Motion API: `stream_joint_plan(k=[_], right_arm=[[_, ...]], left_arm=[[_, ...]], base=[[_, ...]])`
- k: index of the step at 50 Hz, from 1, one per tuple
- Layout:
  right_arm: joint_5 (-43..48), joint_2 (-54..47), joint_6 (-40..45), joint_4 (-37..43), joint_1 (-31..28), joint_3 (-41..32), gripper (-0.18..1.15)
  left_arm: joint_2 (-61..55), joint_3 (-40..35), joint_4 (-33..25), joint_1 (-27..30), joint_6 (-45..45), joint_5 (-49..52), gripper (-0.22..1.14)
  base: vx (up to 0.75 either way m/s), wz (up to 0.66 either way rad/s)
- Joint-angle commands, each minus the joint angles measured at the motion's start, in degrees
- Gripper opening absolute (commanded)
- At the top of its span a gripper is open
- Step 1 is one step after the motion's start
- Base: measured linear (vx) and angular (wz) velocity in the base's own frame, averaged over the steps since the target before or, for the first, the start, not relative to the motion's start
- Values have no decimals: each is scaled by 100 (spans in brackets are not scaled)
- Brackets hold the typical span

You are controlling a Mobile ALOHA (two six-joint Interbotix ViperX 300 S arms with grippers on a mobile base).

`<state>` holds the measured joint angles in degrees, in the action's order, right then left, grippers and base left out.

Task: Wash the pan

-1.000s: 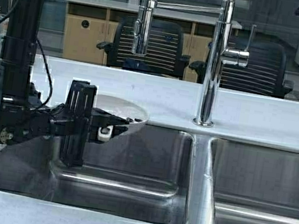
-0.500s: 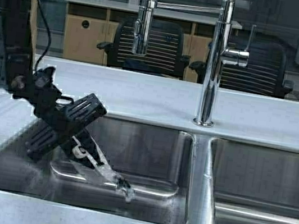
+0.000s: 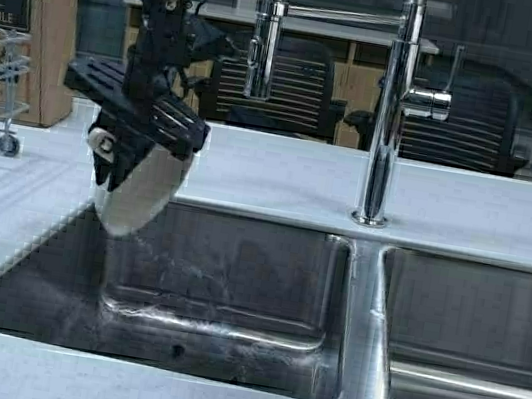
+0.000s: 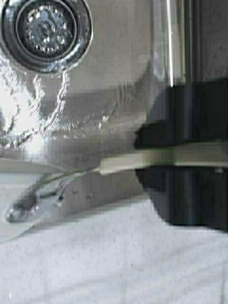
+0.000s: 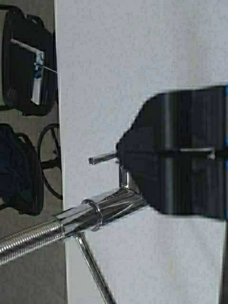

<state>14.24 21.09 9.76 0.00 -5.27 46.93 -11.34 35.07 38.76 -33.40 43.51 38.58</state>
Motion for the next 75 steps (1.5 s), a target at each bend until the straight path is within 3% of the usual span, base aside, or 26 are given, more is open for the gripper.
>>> stream_joint_plan(k=[1,18,40,46,61,75], right_arm=[[70,132,0,0,-18,-70,5],[70,123,0,0,-18,-35,5],[70,123,-9,-9,-18,-35,5],[70,123,-9,-18,-18,-44,5],[70,123,-26,-26,-18,-79,5],[70,70,-53,-53,-18,-105,5]], left_arm=[[413,-79,105,-220,114,176,3],[-176,246,97,-378,492,-413,3],[1767,615,510,-352,211,-132,3],[2417,606,677,18,-264,158,3],[4140,563,677,1547,-1661,387,3],[4720,694,633,2681,-2795,352,3]], base=[[-1,3],[-1,1],[0,0],[0,0],[0,2],[1,3]])
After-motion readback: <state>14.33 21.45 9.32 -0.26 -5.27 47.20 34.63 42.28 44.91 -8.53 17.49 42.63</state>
